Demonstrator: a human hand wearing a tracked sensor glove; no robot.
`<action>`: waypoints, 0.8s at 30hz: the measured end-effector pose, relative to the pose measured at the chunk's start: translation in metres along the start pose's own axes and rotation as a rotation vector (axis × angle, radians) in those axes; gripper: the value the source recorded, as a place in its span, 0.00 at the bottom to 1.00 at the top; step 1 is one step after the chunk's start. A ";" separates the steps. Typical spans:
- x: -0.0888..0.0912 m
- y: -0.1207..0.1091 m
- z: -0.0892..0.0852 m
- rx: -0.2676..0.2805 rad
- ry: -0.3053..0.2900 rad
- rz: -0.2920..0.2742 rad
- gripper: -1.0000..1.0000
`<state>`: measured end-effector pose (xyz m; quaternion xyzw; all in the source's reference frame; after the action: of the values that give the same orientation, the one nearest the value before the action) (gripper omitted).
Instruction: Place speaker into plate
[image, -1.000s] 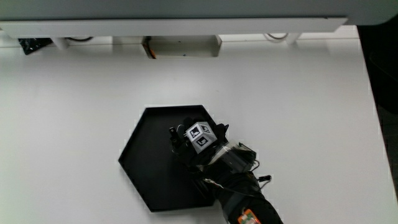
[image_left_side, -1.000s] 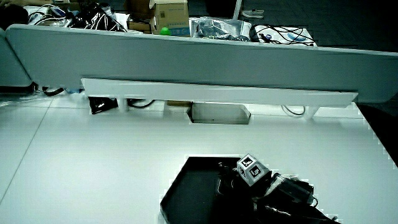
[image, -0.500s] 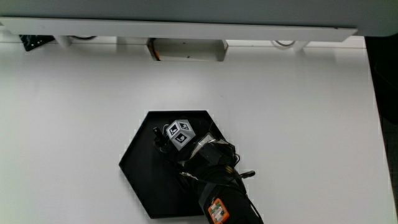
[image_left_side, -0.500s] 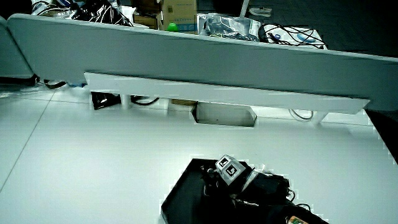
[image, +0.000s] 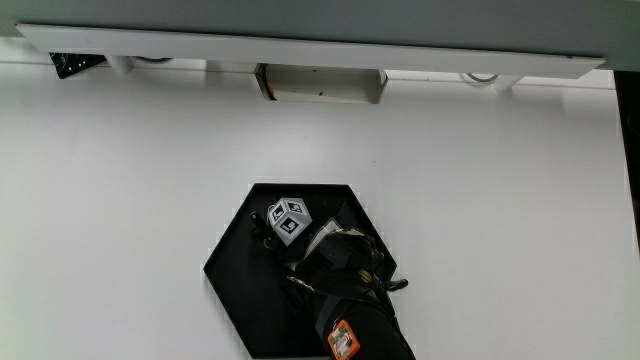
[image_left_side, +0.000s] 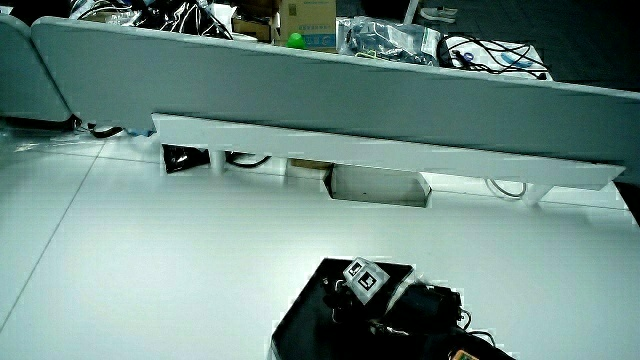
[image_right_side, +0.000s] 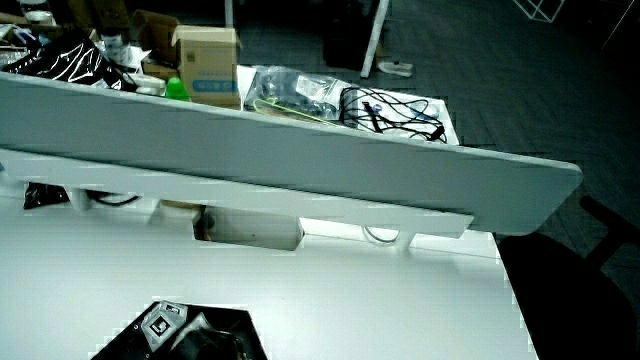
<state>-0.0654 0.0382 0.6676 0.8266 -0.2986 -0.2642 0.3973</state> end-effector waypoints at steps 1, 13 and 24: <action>0.000 -0.001 -0.001 0.000 0.007 0.000 0.23; 0.012 -0.018 -0.012 0.141 0.167 0.029 0.00; 0.041 -0.065 -0.030 0.321 0.302 0.026 0.00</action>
<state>0.0012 0.0570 0.6224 0.9054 -0.2845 -0.0813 0.3043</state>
